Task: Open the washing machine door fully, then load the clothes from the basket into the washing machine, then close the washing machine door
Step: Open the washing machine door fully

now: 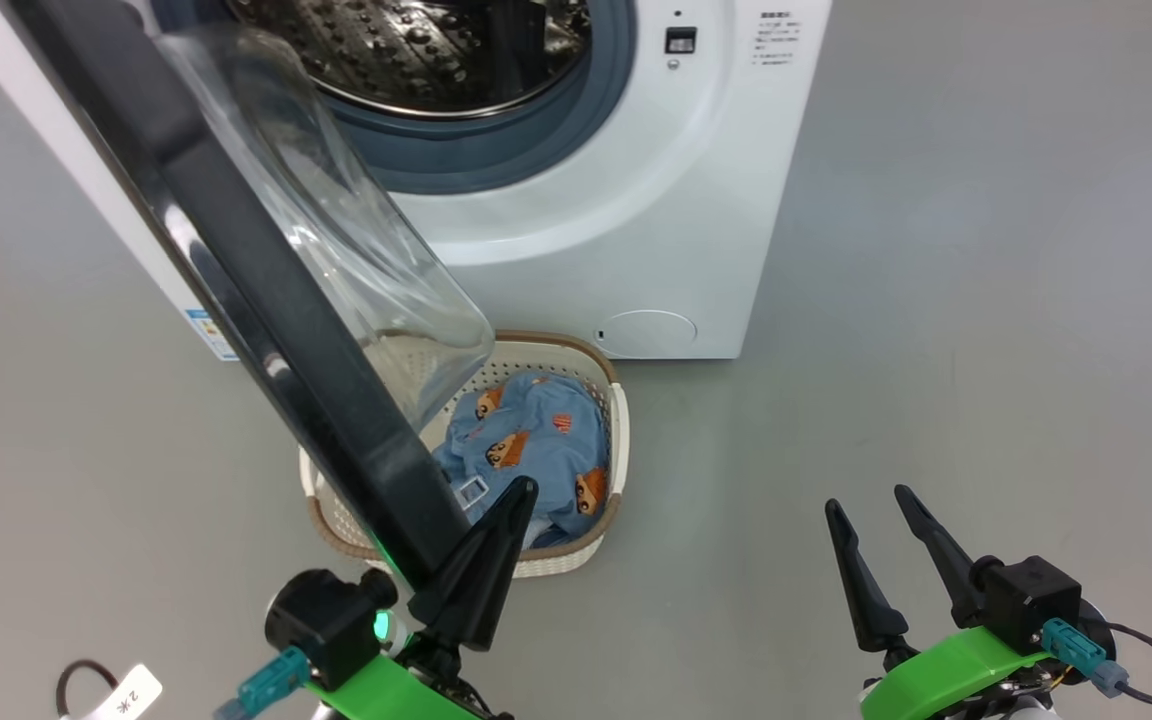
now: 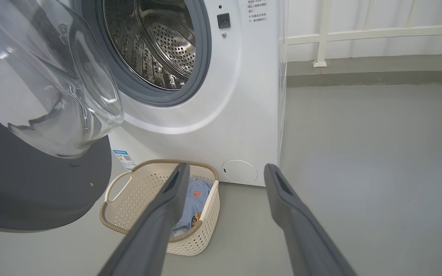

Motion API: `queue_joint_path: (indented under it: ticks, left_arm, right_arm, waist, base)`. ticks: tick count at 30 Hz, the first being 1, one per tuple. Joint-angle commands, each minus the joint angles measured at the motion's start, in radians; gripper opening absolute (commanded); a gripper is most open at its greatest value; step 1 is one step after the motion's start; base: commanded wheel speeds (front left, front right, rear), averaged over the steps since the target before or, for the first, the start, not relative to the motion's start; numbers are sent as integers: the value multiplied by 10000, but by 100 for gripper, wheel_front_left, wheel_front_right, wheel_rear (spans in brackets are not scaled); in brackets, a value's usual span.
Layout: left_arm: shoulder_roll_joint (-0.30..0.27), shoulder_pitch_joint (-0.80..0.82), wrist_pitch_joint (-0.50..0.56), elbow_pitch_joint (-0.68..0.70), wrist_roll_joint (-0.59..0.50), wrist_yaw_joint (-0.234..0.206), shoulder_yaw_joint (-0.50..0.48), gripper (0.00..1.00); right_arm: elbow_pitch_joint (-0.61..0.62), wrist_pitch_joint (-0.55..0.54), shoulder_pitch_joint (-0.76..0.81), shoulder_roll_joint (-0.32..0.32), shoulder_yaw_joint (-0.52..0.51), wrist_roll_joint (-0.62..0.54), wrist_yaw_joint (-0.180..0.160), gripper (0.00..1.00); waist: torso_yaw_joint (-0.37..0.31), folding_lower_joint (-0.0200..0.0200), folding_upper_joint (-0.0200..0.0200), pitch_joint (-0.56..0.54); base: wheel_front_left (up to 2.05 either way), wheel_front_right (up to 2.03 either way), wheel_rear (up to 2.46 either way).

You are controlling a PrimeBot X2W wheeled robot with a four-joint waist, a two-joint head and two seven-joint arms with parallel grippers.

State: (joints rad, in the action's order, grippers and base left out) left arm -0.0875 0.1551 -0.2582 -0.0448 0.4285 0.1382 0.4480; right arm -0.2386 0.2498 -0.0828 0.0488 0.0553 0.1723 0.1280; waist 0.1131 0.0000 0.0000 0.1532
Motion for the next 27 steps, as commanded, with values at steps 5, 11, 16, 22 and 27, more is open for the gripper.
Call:
queue_joint_path:
  ticks: [5, 11, 16, 22, 27]
  left_arm:
    - [-117, -136, -36, -202, -259, -75, -1084, 0]
    - [-13, -464, -36, -331, -439, -75, -1478, 0]
    - [151, -690, -36, -290, -525, -75, -2195, 0]
    - [270, -988, -36, 293, -805, -75, -2733, 0]
    - [321, -1210, -36, 767, -964, -75, -2774, 0]
  right_arm:
    - [155, 120, -137, 14, 267, 160, 27, 100]
    - [133, 120, -123, 14, 284, 169, 27, 100]
    - [104, 120, -90, 14, 276, 169, 27, 100]
    - [49, 120, -34, 14, 243, 182, 27, 100]
    - [-8, 120, -45, 14, 254, 191, 27, 100]
  waist:
    - [300, 0, 0, -148]
    - [646, 0, 0, -188]
    - [928, 0, 0, -189]
    - [1367, 0, 0, -223]
    - [1702, 0, 0, -216]
  base:
    - [0, 0, 0]
    - [0, 0, 0]
    - [0, 0, 0]
    - [0, 0, 0]
    - [0, 0, 0]
